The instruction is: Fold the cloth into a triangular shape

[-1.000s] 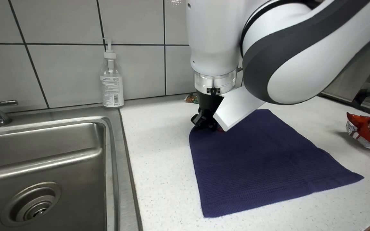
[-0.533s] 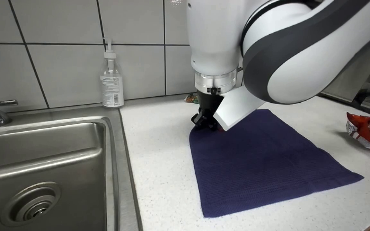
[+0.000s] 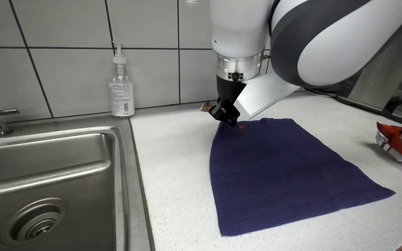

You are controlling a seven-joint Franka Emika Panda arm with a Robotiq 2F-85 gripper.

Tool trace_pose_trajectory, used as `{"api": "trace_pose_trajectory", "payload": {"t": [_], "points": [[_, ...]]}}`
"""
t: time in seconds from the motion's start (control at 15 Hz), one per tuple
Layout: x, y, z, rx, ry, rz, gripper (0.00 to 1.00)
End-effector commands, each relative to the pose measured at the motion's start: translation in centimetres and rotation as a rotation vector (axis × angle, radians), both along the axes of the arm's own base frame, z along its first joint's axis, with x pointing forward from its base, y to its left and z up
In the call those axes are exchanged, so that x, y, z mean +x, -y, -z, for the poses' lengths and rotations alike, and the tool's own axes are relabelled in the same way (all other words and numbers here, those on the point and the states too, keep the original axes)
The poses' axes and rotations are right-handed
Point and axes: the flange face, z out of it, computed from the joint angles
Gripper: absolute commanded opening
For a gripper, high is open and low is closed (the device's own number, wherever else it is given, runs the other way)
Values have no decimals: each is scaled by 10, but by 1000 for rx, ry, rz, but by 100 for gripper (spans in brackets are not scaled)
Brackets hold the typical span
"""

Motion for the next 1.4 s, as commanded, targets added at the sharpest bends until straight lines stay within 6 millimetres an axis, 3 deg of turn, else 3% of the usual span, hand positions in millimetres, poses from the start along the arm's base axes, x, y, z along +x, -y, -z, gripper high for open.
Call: {"api": "trace_pose_trajectory", "payload": {"t": [0.0,0.53,1.33], "points": [[-10,4,-15,14,16,0,0],[-37,11,-33,1,21,35,0],[-107,31,-65,-60,42,90,0]]}}
